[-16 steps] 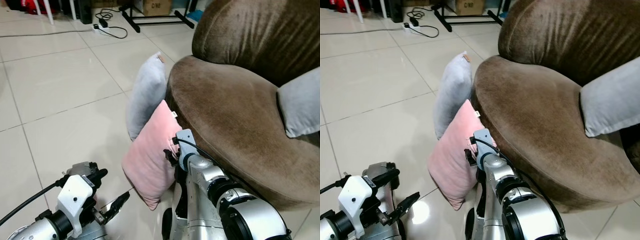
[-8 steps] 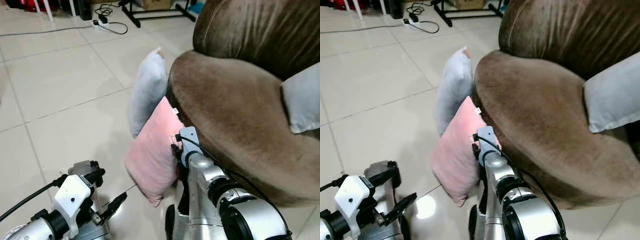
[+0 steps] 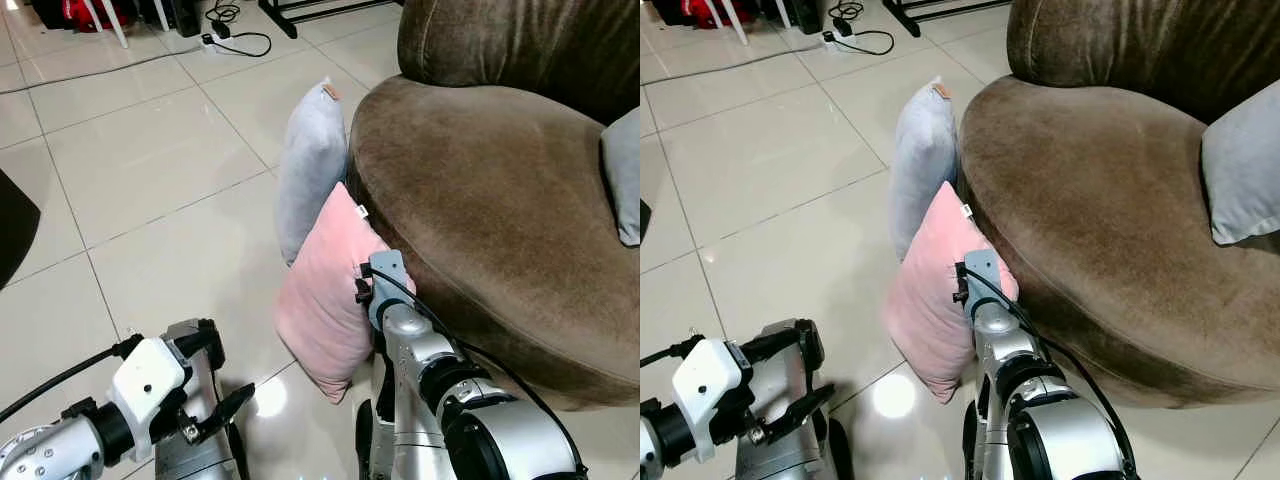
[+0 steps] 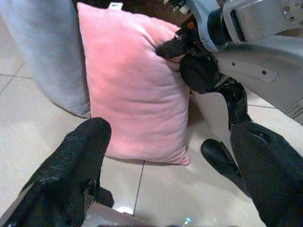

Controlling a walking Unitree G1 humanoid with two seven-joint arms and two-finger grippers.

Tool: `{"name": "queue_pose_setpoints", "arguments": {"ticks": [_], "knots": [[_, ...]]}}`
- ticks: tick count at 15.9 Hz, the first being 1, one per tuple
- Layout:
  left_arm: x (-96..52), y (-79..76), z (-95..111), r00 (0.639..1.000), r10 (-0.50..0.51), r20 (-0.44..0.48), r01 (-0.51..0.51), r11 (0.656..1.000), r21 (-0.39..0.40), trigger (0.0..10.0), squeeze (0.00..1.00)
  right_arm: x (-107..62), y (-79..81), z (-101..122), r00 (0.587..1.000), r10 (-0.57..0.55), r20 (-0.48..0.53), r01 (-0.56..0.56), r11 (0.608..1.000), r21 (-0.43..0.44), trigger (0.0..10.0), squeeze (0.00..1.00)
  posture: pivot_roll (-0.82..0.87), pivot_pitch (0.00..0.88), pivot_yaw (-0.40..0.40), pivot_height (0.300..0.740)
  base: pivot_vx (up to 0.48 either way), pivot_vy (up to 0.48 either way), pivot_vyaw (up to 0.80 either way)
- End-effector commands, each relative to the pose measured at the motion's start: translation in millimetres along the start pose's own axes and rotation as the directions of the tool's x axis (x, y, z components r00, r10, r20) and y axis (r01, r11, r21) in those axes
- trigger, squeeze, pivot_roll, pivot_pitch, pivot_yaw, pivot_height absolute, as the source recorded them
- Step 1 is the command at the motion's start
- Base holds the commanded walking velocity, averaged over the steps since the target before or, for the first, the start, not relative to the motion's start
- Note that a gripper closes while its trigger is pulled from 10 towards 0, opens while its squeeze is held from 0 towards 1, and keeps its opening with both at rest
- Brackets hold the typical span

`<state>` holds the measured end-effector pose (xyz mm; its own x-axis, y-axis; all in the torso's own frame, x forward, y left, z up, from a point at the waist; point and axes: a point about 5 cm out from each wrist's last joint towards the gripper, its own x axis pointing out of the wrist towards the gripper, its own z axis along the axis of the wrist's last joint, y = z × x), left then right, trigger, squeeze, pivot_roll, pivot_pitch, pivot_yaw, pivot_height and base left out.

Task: Move the pillow to the sofa from floor

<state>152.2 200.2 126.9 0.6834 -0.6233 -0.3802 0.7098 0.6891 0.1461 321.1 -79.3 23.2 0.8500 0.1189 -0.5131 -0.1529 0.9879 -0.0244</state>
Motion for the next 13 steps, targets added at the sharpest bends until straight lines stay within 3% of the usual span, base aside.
{"name": "queue_pose_setpoints", "arguments": {"ticks": [1,4,7,9,11,13], "knots": [[-1.0,-0.9,-3,1.0,-0.012,-0.017,0.012,1.0,-0.015,10.0,0.0,-2.1,0.5,-13,0.999,0.0,-0.043,0.0,1.0,0.019,0.0,0.0,0.01,0.133,-0.016,0.405,0.0,0.0,0.0],[0.8,-3.4,-4,1.0,-0.015,-0.012,0.014,1.0,-0.021,10.0,0.0,-1.2,0.9,-8,0.999,0.034,-0.023,-0.034,0.999,0.008,0.0,0.0,0.01,0.114,-0.033,0.405,0.0,0.0,0.0],[1.0,-4.5,-8,1.0,-0.013,-0.017,0.012,0.999,-0.05,10.0,0.0,-1.3,13.8,-4,0.985,0.171,-0.019,-0.171,0.985,-0.013,0.0,0.0,0.02,0.071,-0.052,0.405,0.0,0.0,0.0],[1.7,-3.9,-14,1.0,0.015,-0.027,-0.017,0.997,-0.073,10.0,0.0,-3.0,24.6,-6,0.958,0.285,-0.043,-0.287,0.957,-0.04,0.0,0.0,0.02,0.044,-0.065,0.405,0.0,0.0,0.0],[0.7,-2.6,-23,0.995,0.09,-0.039,-0.093,0.992,-0.088,10.0,0.0,-6.2,39.0,0,0.891,0.454,-0.03,-0.455,0.888,-0.067,0.0,0.0,0.02,0.0,-0.09,0.405,0.0,0.0,0.0],[0.6,3.1,-26,0.985,0.168,-0.029,-0.171,0.98,-0.102,10.0,0.0,-7.9,44.4,9,0.847,0.531,0.001,-0.529,0.844,-0.091,0.0,0.0,0.02,0.0,-0.106,0.405,0.0,0.0,0.0]]}}
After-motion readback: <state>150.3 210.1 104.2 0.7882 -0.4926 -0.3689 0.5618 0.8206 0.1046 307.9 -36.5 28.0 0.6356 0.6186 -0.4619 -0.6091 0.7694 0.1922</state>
